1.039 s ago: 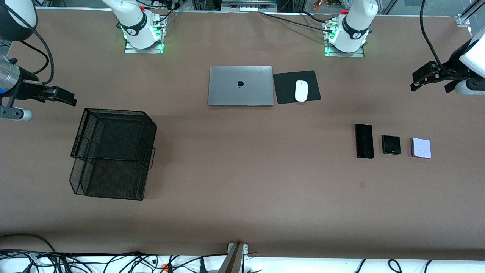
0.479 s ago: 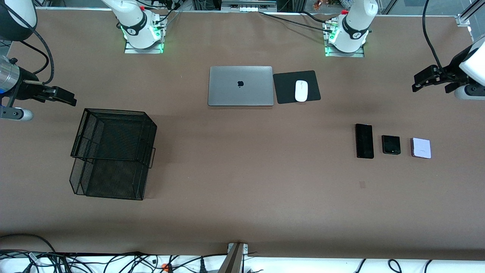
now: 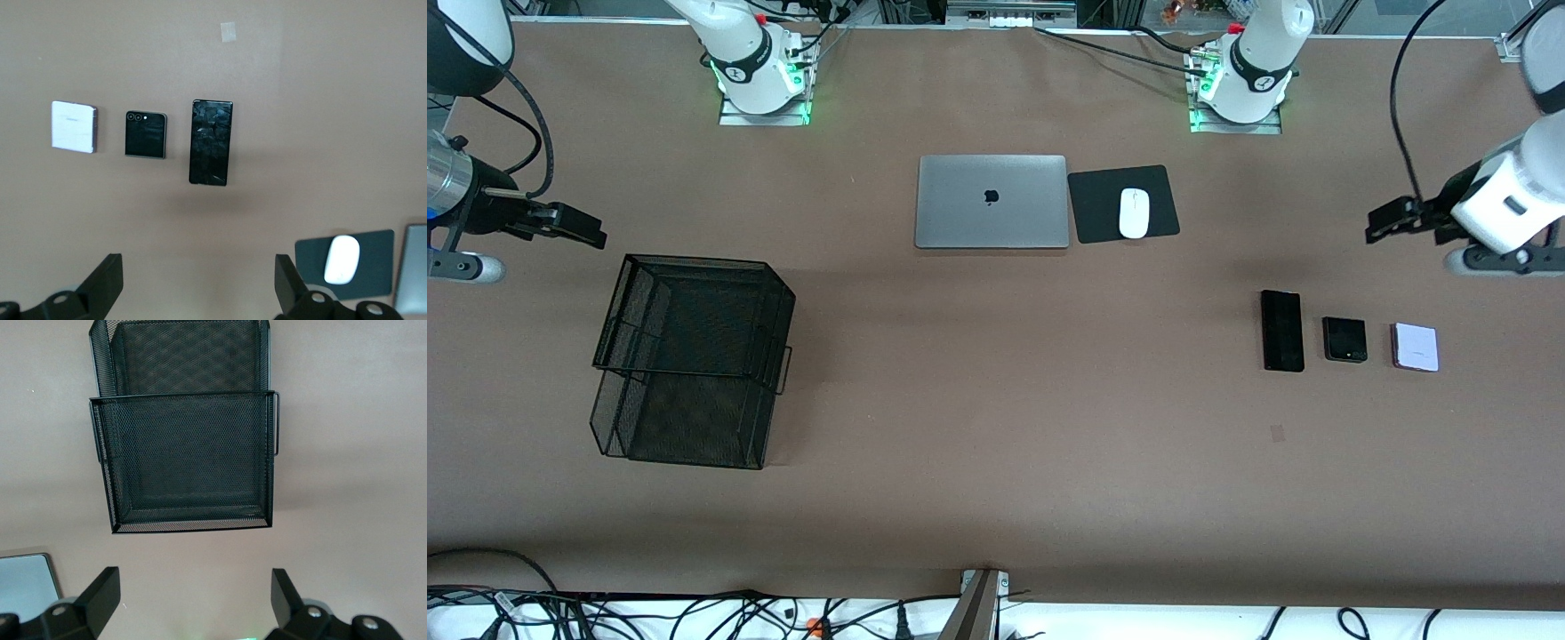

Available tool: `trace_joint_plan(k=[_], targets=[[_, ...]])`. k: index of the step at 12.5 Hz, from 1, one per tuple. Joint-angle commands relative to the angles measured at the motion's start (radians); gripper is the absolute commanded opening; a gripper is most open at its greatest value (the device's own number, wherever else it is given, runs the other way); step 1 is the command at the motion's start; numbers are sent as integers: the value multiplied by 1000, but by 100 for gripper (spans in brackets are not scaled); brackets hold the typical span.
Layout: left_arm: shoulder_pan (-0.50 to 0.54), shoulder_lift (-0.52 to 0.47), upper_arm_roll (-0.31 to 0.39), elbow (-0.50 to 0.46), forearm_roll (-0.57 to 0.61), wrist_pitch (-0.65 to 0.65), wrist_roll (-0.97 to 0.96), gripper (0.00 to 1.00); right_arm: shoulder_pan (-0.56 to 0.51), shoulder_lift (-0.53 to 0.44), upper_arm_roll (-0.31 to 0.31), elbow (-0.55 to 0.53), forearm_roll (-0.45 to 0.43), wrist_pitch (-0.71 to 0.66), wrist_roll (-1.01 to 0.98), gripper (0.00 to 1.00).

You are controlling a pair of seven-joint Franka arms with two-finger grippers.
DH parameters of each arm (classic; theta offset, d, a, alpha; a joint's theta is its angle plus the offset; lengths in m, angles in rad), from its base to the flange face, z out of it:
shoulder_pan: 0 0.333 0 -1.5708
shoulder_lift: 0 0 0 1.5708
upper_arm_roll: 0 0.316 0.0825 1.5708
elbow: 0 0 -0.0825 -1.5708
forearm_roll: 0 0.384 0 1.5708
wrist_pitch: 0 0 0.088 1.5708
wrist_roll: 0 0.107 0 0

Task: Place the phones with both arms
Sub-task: 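Reach the left gripper down to the large black phone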

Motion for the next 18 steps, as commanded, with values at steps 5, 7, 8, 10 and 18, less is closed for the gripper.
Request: trace_joint_plan(k=[5, 7, 8, 10, 18], targets=[[7, 82, -5, -246, 31, 365, 25, 100, -4, -2, 0, 6, 3, -11, -18, 100], [7, 160, -6, -274, 58, 483, 37, 100, -4, -2, 0, 6, 3, -11, -18, 100], [5, 210, -11, -274, 93, 534, 41, 100, -4, -4, 0, 6, 3, -11, -18, 100], [5, 296, -12, -274, 120, 641, 63, 100, -4, -2, 0, 6, 3, -11, -18, 100], [2, 430, -14, -304, 120, 864, 57, 100, -4, -2, 0, 5, 2, -11, -18, 100]])
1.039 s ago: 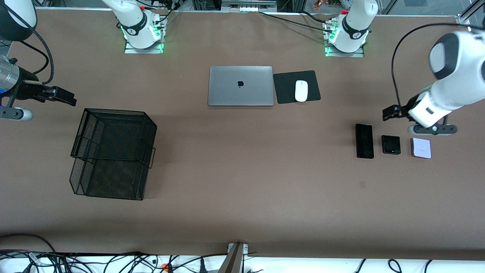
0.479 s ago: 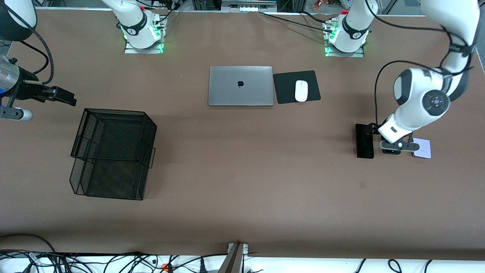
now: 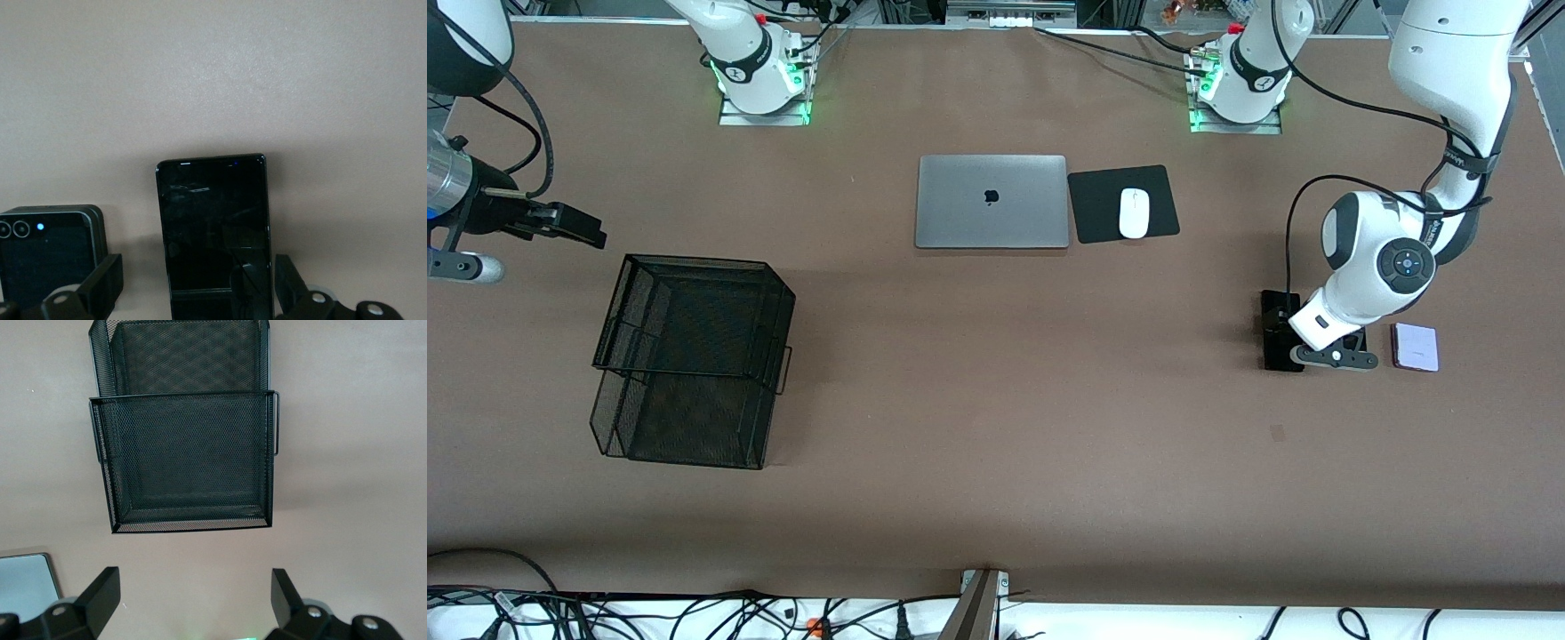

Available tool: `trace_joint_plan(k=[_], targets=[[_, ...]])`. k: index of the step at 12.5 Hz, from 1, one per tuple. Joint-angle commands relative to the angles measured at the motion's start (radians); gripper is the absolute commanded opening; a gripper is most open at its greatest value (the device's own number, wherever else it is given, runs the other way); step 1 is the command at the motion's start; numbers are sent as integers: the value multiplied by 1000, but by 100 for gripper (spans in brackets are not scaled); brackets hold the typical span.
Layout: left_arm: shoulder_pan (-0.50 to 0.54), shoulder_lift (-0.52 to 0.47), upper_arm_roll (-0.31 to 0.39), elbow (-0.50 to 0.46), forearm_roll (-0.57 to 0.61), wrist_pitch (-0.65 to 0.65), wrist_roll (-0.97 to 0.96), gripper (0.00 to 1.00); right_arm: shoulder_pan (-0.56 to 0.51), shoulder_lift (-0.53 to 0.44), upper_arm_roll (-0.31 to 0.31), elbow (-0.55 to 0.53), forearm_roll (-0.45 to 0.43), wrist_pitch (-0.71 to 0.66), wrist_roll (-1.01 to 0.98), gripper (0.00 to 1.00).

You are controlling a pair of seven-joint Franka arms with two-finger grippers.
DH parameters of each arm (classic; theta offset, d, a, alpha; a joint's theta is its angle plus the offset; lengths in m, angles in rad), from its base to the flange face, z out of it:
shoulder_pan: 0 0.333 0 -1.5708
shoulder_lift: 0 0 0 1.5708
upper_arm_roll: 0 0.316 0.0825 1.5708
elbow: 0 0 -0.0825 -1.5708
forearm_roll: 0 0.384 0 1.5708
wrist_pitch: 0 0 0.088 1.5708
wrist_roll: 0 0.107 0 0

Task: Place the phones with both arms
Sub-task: 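Reach the left gripper down to the large black phone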

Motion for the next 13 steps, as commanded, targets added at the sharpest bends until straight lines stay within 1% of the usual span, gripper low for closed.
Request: trace_joint_plan(k=[1, 2, 6, 8, 9, 10, 12, 13], targets=[[2, 20, -3, -42, 18, 111, 5, 100, -4, -4, 0, 5, 3, -11, -17, 100], [2, 30, -3, -52, 18, 136, 5, 100, -4, -2, 0, 5, 3, -11, -17, 100], [4, 39, -3, -66, 18, 159, 5, 100, -4, -4, 0, 5, 3, -11, -23, 100], [5, 53, -3, -79, 18, 197, 3, 100, -4, -2, 0, 5, 3, -11, -23, 100], [7, 58, -3, -79, 18, 199, 3, 95, -4, -4, 0, 5, 3, -13, -23, 100], [7, 66, -3, -76, 18, 200, 3, 76, -4, -4, 0, 5, 3, -11, -23, 100], [7, 72, -5, -69, 18, 200, 0, 51, -4, -4, 0, 5, 3, -11, -25, 100], [8, 72, -5, -67, 15, 200, -1, 40, -4, -4, 0, 5, 3, -11, -23, 100]])
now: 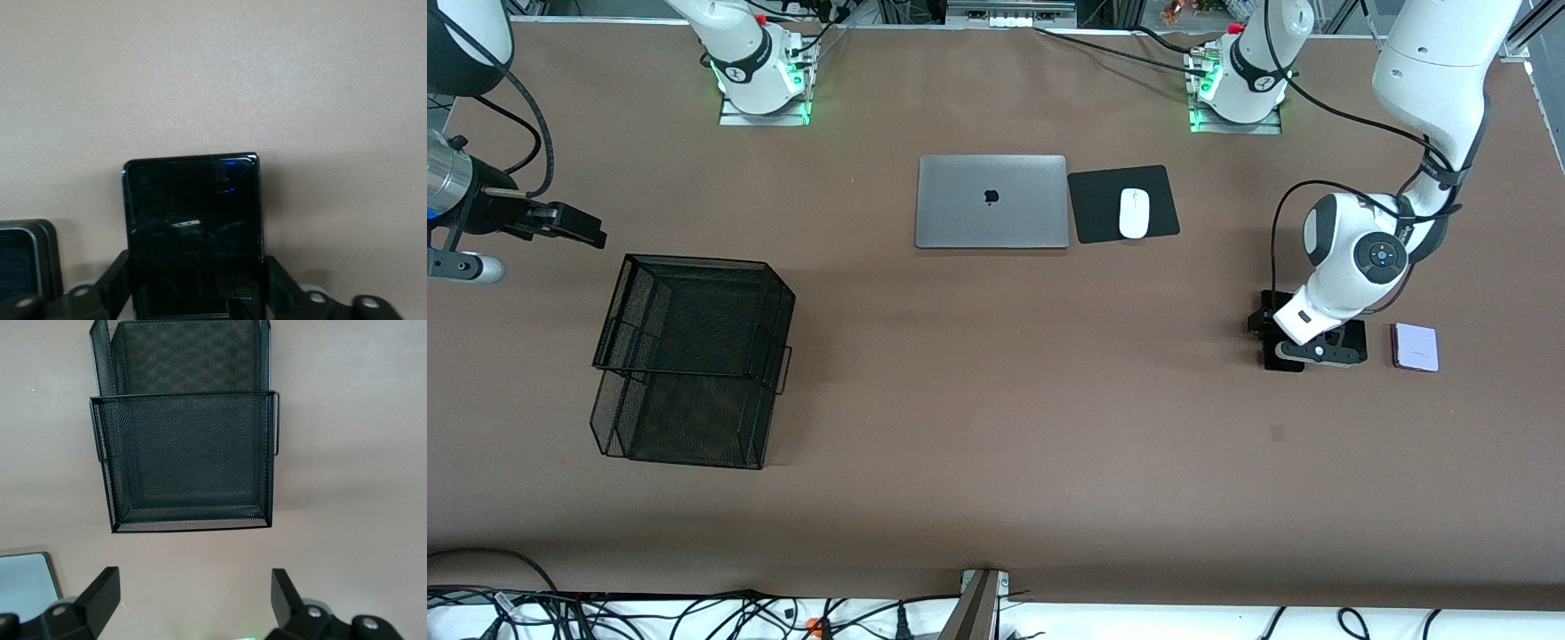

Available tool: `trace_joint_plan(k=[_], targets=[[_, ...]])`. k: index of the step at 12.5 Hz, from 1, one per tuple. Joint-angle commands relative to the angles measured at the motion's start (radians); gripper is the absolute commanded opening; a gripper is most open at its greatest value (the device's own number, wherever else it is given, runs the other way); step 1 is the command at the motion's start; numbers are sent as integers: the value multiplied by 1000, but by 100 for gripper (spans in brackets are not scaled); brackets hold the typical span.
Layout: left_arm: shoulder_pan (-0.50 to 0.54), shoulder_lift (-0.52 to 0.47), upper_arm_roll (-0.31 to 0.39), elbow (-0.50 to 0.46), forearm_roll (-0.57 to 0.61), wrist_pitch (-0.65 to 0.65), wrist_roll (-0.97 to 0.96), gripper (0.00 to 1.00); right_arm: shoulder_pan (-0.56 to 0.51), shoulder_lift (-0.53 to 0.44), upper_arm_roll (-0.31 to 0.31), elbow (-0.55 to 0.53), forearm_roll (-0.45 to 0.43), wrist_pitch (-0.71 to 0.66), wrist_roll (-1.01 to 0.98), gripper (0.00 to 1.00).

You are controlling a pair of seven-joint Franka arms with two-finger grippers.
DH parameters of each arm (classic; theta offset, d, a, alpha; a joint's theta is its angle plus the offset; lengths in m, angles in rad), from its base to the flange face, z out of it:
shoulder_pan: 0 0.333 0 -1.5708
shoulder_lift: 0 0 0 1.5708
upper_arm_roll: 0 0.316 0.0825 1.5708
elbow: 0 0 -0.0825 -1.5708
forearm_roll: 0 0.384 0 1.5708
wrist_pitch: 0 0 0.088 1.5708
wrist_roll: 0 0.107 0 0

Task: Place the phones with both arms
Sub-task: 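Grasp the large black phone with the left gripper and lift it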

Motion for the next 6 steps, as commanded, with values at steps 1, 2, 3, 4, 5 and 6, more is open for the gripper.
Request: trace_joint_plan(k=[1, 2, 3, 4, 5, 6], targets=[[10, 24, -1, 3, 13, 21, 0, 27, -4, -4, 0, 5, 3, -12, -18, 100], [21, 21, -1, 6, 12, 19, 2, 15, -4, -4, 0, 5, 3, -12, -18, 100], [25, 19, -1, 13, 12, 16, 3, 7, -4, -4, 0, 5, 3, -11, -18, 100], [27, 16, -1, 14, 12, 10, 2, 1, -4, -4, 0, 5, 2, -11, -18, 100], [25, 13, -2, 28, 7, -14, -3, 0, -4, -4, 0, 5, 3, -12, -18, 100], [25, 13, -7, 57, 4, -64, -4, 0, -4, -4, 0, 5, 3, -12, -18, 100]])
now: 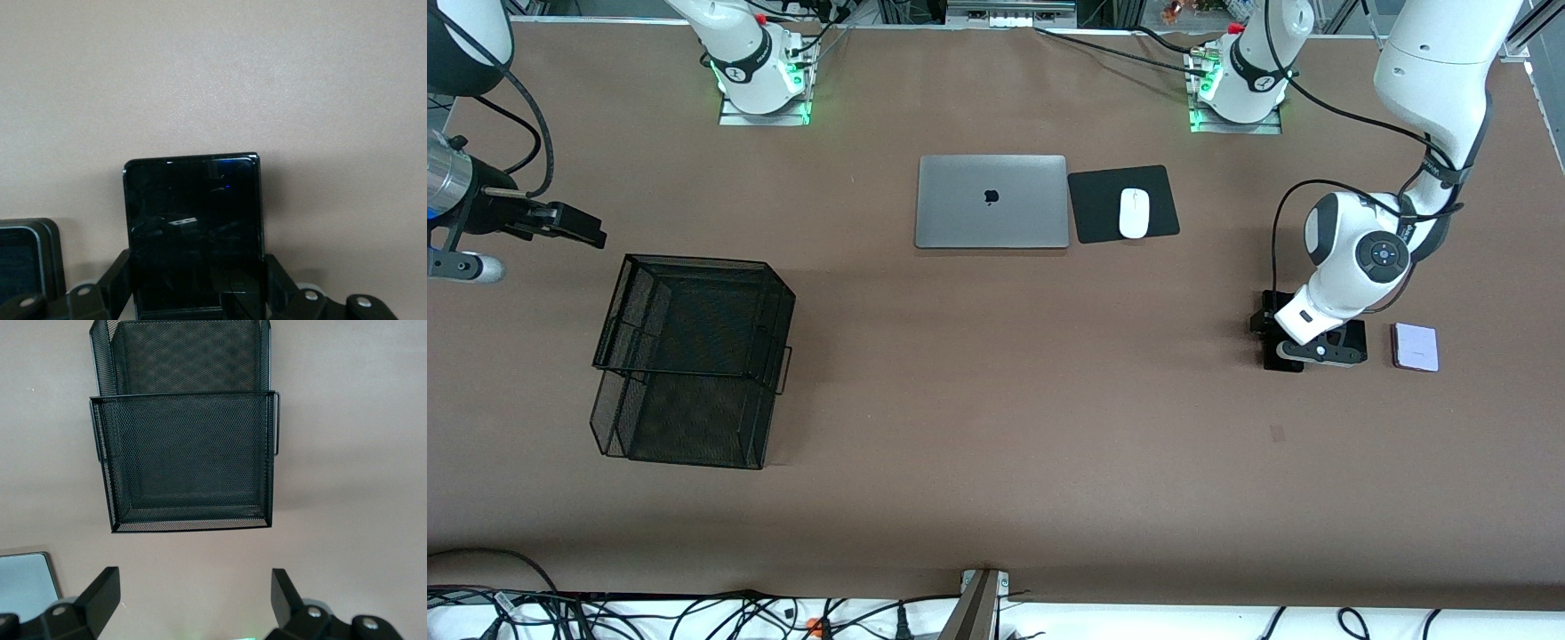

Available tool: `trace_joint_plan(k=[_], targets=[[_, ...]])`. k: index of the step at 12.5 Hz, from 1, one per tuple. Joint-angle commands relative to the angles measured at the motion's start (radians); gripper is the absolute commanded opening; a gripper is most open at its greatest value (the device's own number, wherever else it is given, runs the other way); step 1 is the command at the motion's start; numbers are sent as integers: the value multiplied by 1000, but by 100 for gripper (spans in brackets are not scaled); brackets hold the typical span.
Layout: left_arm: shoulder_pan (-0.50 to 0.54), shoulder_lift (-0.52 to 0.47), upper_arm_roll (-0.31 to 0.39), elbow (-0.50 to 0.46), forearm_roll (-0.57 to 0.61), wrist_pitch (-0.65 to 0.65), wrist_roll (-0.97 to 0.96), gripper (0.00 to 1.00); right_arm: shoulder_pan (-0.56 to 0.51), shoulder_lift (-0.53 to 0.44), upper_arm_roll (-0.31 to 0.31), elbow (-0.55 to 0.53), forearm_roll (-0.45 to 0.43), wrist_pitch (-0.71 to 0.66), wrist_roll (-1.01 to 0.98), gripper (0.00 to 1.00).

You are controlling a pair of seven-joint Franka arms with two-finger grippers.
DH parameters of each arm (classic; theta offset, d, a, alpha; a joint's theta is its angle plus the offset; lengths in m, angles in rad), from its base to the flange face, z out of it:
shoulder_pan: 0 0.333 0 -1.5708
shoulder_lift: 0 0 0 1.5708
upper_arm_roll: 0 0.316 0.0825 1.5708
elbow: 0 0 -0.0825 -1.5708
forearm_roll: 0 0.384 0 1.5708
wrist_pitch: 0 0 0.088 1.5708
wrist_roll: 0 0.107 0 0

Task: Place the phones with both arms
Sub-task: 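Grasp the large black phone with the left gripper and lift it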

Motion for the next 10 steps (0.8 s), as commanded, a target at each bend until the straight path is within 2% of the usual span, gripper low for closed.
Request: trace_joint_plan(k=[1, 3, 4, 7, 10], targets=[[14, 12, -4, 91, 1, -134, -5, 0, -4, -4, 0, 5, 2, -12, -18, 100], [0, 12, -16, 184, 1, -291, -37, 0, -4, -4, 0, 5, 3, -12, -19, 100], [-3, 13, -34, 214, 1, -323, -75, 0, -4, -4, 0, 5, 3, -12, -19, 100], [-21, 13, -85, 237, 4, -331, -210, 0, -4, -4, 0, 5, 3, -12, -19, 100], [-40, 19, -87, 251, 4, -349, -234, 0, -4, -4, 0, 5, 3, -12, -19, 100]])
